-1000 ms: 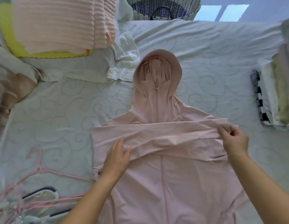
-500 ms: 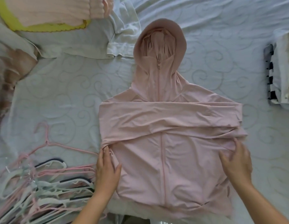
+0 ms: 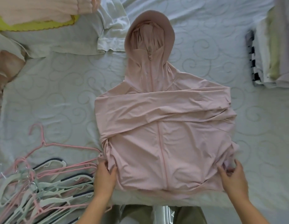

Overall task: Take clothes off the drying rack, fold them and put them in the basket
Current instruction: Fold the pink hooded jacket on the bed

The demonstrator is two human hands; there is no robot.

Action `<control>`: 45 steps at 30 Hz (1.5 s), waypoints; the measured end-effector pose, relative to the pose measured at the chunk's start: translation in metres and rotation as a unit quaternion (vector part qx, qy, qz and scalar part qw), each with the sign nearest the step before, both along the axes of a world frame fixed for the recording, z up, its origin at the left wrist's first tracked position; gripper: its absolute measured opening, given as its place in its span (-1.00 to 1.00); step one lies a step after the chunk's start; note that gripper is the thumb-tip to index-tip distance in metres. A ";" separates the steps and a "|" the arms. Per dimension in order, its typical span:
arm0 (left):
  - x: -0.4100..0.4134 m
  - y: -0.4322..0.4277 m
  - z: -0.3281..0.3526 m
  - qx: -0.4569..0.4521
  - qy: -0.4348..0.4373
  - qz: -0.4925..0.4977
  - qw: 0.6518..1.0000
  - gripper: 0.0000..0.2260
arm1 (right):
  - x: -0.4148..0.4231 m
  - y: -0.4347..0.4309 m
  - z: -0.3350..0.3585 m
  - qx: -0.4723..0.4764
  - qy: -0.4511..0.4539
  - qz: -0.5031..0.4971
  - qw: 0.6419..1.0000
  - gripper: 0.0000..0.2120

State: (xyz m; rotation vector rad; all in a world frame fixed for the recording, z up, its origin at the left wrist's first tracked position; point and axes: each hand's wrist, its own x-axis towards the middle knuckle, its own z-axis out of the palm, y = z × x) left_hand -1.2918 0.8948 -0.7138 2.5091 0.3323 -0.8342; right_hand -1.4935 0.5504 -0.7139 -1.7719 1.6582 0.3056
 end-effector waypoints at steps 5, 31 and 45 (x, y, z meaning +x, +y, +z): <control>0.008 0.019 -0.008 0.044 -0.039 -0.086 0.995 -0.89 | -0.015 0.010 -0.005 0.005 0.055 0.002 0.998 -0.73; -0.039 0.031 0.017 0.058 -0.155 -0.043 0.985 -0.73 | -0.034 -0.049 0.002 -0.125 0.018 0.138 0.982 -0.73; -0.142 -0.125 0.001 -0.140 -0.184 -0.358 0.905 -0.57 | -0.029 -0.080 -0.008 -0.177 -0.153 0.124 0.964 -0.87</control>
